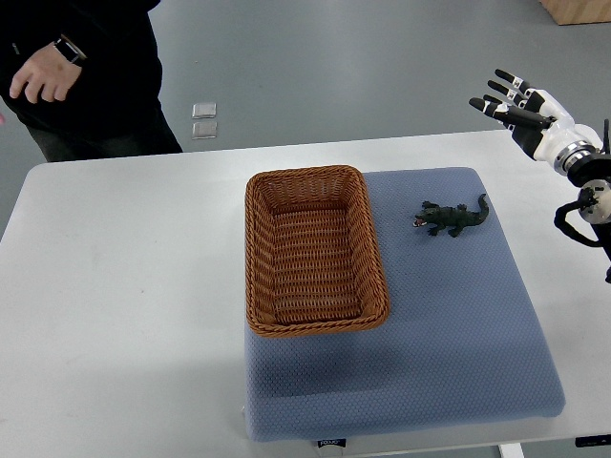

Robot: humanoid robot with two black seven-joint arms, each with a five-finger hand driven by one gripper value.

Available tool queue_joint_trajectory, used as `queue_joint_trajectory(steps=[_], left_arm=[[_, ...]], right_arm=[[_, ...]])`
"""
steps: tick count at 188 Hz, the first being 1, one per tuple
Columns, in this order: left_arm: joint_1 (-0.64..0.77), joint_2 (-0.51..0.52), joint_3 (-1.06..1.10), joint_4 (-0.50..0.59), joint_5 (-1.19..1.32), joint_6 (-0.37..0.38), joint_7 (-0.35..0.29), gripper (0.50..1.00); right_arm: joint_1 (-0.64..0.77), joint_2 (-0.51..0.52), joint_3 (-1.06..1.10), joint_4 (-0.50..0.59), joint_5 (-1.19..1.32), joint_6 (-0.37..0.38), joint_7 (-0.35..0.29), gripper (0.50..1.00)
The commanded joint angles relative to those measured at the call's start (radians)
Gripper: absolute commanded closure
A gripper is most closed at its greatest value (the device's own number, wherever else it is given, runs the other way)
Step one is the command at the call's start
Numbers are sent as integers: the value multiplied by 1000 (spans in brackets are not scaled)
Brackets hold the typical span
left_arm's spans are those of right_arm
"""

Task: Place crocodile in brown basket with right hand

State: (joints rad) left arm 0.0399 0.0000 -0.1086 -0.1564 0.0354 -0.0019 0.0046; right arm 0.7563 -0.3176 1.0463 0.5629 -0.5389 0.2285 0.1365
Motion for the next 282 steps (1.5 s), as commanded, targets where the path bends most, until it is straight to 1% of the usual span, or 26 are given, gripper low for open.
queue_joint_trajectory(steps=[1,282], left_arm=[[0,0,-2,0,0,0,0,500],[0,0,-2,0,0,-1,0,500]], right_arm=[[0,0,0,0,0,0,0,572],[1,8,1,0,0,0,0,572]])
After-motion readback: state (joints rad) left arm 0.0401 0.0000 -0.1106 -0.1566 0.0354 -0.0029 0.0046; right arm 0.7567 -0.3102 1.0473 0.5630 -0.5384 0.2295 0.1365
